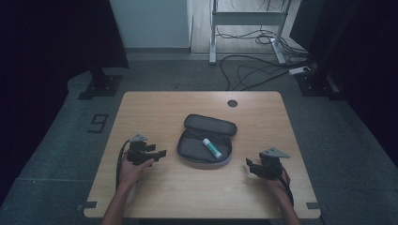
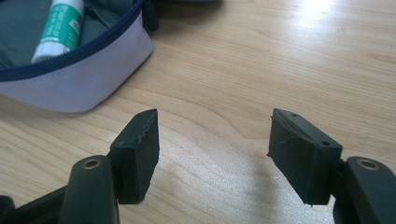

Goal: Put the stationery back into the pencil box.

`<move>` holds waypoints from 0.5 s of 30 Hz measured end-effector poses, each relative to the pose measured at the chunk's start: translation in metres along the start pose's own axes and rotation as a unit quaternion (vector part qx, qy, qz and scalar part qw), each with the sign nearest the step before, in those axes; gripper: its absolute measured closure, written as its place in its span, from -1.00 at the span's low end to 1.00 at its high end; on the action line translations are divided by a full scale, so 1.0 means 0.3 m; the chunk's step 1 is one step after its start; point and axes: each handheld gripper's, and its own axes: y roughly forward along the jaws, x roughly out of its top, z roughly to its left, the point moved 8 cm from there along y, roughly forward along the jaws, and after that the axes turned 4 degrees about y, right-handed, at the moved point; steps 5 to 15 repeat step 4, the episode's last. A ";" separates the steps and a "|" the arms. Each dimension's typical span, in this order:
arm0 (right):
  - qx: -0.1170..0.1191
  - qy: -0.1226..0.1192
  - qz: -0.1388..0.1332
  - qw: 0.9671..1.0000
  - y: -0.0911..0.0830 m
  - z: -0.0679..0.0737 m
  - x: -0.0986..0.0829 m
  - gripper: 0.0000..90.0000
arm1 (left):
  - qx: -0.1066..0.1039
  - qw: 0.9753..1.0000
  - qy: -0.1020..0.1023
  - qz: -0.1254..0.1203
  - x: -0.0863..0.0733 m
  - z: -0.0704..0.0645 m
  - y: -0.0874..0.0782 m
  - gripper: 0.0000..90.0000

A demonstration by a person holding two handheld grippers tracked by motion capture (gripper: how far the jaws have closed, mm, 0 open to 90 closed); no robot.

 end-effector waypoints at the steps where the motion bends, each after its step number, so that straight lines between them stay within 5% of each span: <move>1: -0.001 -0.001 0.003 1.000 0.002 0.000 -0.002 -0.29 | 0.000 1.000 0.000 0.000 0.000 0.000 0.000 -0.27; 15: 0.001 -0.002 0.010 1.000 0.009 0.002 -0.008 -0.32 | 0.001 1.000 0.000 0.000 0.000 0.000 0.000 -0.27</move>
